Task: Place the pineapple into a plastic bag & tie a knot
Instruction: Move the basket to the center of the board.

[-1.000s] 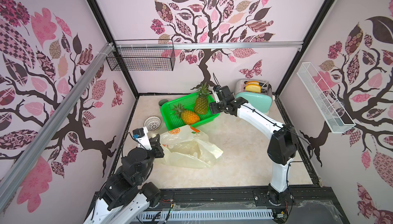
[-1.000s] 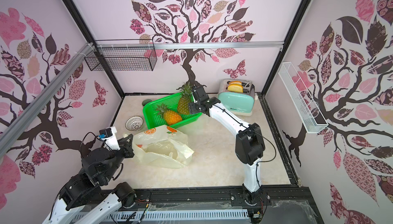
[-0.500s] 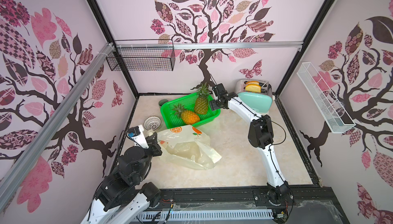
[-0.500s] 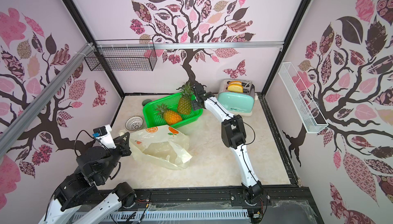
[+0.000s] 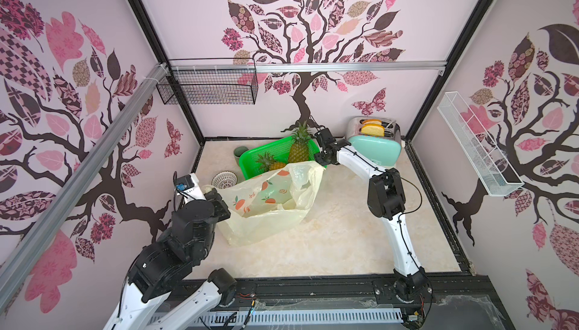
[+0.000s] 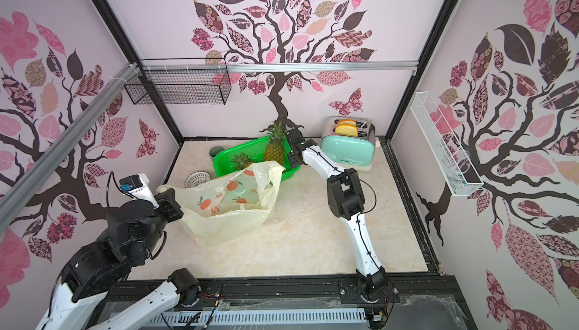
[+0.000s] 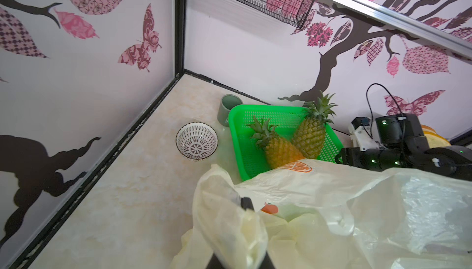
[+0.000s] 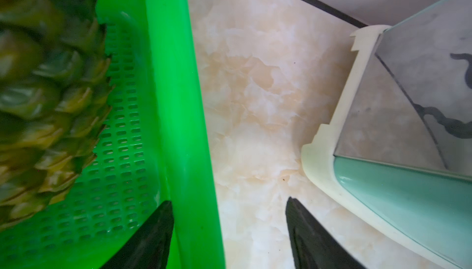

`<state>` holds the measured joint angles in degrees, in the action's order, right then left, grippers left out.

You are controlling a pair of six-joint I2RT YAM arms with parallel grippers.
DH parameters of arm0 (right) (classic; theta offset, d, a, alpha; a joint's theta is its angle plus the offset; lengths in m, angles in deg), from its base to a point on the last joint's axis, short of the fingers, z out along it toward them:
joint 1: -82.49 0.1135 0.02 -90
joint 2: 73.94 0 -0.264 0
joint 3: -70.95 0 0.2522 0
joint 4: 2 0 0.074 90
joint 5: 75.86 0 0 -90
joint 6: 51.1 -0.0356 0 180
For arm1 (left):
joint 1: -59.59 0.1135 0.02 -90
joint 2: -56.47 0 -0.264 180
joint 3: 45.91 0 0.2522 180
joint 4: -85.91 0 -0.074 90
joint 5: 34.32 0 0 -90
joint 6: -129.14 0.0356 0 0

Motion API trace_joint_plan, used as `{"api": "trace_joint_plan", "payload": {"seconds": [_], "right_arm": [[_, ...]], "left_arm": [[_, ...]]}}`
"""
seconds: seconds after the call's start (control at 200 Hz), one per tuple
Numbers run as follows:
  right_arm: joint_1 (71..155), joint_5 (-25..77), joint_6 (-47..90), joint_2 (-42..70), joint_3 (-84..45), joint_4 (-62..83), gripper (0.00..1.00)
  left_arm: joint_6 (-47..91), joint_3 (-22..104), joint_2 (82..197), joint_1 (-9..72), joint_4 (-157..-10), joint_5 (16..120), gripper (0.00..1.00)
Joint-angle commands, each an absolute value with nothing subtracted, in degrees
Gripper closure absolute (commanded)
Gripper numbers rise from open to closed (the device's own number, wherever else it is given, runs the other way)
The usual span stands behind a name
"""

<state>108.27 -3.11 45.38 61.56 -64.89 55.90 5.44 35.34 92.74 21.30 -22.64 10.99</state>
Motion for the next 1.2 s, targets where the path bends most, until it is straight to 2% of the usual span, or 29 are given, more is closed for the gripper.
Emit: {"api": "trace_joint_plan", "payload": {"seconds": [0.0,0.08,0.205,0.305,0.405,0.48,0.555,0.69,0.905,1.195], "right_arm": [[105.2,-9.6,47.3,59.0,-64.5,56.5,0.30],[105.2,-8.4,47.3,57.6,-63.1,56.5,0.29],[105.2,-1.9,46.0,52.5,-60.1,55.4,0.18],[105.2,4.9,46.9,44.5,-53.5,49.1,0.09],[105.2,17.4,54.6,34.4,-41.0,37.4,0.05],[105.2,29.2,67.5,27.9,-30.8,32.0,0.05],[105.3,36.7,82.4,25.0,-25.9,34.1,0.05],[105.5,37.7,95.4,29.8,-31.0,43.8,0.11],[107.3,37.2,103.3,35.4,-34.3,45.8,0.19],[109.1,34.1,105.0,42.8,-38.4,41.9,0.32]], "left_arm": [[2.8,38.3,94.3,21.3,-16.9,3.7,1.00],[0.9,39.8,95.6,21.3,-14.1,0.5,1.00],[1.8,40.8,96.5,21.3,-13.8,-2.2,1.00],[3.2,41.5,97.3,21.3,-14.1,-4.0,1.00],[4.2,41.8,98.1,21.4,-15.0,-3.2,1.00],[4.3,41.7,98.8,21.6,-15.4,-1.7,1.00],[4.3,41.4,99.3,21.7,-15.7,0.0,1.00],[3.0,40.0,99.1,21.8,-16.3,1.6,1.00],[-0.6,38.7,99.3,21.9,-15.5,3.0,1.00],[-0.5,38.9,100.0,22.0,-16.0,3.7,1.00]]}}
